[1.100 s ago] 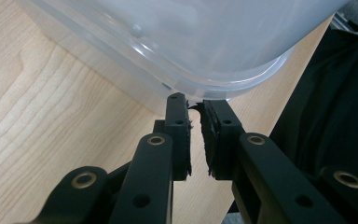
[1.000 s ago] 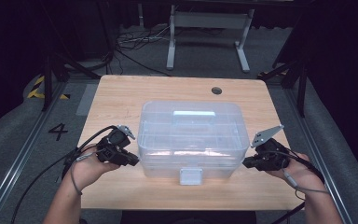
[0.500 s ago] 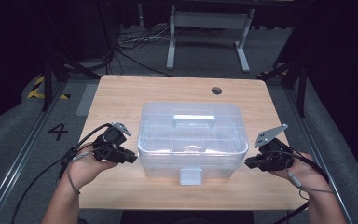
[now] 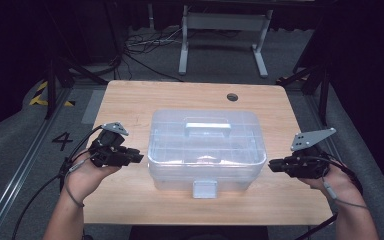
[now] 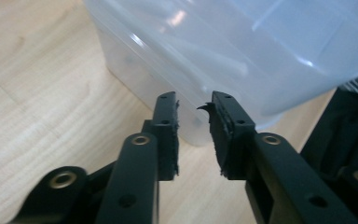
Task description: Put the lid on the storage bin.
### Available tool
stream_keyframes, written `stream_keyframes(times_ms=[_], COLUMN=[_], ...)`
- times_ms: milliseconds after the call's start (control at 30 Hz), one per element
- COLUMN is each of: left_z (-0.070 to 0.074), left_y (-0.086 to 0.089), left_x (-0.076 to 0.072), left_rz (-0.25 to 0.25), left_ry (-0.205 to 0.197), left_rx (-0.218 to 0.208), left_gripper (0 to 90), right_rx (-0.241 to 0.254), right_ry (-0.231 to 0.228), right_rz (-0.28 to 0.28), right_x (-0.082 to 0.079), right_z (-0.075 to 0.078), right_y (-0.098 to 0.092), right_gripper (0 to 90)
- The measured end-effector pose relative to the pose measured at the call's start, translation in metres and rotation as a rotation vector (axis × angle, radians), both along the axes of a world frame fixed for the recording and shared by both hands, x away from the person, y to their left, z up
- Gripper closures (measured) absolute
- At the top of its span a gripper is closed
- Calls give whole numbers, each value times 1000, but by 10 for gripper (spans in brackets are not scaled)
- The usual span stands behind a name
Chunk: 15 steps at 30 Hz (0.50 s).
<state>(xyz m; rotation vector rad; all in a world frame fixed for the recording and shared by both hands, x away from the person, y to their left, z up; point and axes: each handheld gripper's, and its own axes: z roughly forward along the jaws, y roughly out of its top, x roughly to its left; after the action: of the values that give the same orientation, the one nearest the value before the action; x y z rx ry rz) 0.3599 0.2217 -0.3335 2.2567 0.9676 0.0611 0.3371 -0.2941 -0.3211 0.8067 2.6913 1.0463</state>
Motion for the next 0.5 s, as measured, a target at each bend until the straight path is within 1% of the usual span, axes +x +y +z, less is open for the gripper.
stream_keyframes(times_ms=[33,67,100,133,167,200,233,267,300,333,367,400,433,467,500], left_z=[0,1,1,1,1,1,1,-1,-1,-2,-3,-4,-7,-7,-8], left_y=[1,4,4,5,6,7,8,9,9,10,11,11,13,13,13], left_x=[0,-1,-1,-1,-1,-1,0,1,1,1,2,3,4,4,4], left_rz=[11,34,34,35,48,56,64,71,71,81,85,87,96,96,111], left_ry=[-11,-27,-27,-33,-46,-55,-54,-70,-70,-66,-66,-69,-89,-89,-92], left_rx=[-7,-21,-21,-24,-33,-41,-46,-45,-45,-51,-55,-53,-38,-38,-31], left_gripper=[674,663,662,662,653,633,631,626,618,618,613,605,586,572,572], right_rx=[39,56,75,75,99,128,144,161,171,171,179,182,177,177,179], right_ry=[-14,-24,-38,-38,-50,-72,-96,-138,-153,-153,-163,-175,-192,-192,-193], right_rz=[-19,-30,-45,-45,-61,-82,-101,-140,-160,-160,-183,-204,-249,-249,-263], right_x=[1,1,2,2,2,4,4,7,9,9,10,12,16,16,17], right_z=[3,5,7,7,8,10,11,12,12,12,12,11,10,10,8], right_y=[-4,-7,-9,-9,-12,-15,-17,-21,-23,-23,-25,-27,-31,-31,-32], right_gripper=[763,738,700,700,652,595,559,509,506,506,497,488,480,480,471])
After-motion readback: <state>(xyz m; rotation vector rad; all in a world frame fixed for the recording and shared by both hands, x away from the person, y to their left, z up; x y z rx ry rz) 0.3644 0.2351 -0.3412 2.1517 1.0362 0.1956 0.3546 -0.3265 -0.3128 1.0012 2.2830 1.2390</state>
